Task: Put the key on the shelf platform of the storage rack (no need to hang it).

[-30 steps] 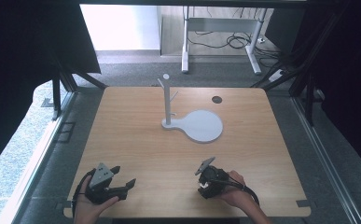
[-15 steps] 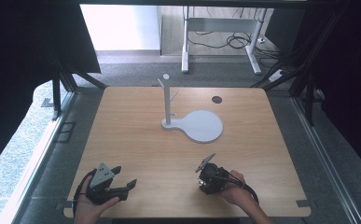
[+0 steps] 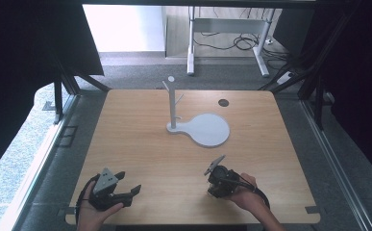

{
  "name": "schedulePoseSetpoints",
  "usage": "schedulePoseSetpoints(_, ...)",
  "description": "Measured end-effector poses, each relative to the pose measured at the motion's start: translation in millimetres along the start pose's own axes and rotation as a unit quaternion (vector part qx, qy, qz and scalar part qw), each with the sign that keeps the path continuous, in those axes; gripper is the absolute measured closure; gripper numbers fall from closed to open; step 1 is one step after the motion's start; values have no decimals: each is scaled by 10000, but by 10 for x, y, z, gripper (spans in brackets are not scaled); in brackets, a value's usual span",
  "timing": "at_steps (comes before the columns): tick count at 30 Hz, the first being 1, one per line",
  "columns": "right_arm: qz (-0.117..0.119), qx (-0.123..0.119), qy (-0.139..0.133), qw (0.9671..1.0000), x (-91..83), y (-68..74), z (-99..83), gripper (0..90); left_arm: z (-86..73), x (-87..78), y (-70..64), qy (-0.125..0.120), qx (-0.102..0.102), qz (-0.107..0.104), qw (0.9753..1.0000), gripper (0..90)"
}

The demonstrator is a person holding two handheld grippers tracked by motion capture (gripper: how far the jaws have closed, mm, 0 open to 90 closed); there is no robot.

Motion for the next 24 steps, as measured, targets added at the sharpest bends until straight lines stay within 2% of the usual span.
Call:
schedulePoseSetpoints(4, -6, -63, -27, 10000, -91, 6, 44, 681, 4, -5, 0, -10, -1, -2, 10000, 242)
schedulePoseSetpoints(11, -147, -222, -72, 9996, -227, 4, 130, 681, 7, -15, 12, -15, -1, 2, 10000, 242)
schedulePoseSetpoints(24, -279, -173, -293, 9990, -449, -109, 262, 681, 7, -16, 13, -5, -15, 2, 10000, 242)
Point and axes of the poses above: each handheld gripper's, and its own axes: x roughly forward along the jaws, z roughly out of its top, y roughly to its left, the point moved 1 cm from there along x, roughly forward along the jaws, and after that the axes turned 15 degrees about -y, right-handed, at the moved point
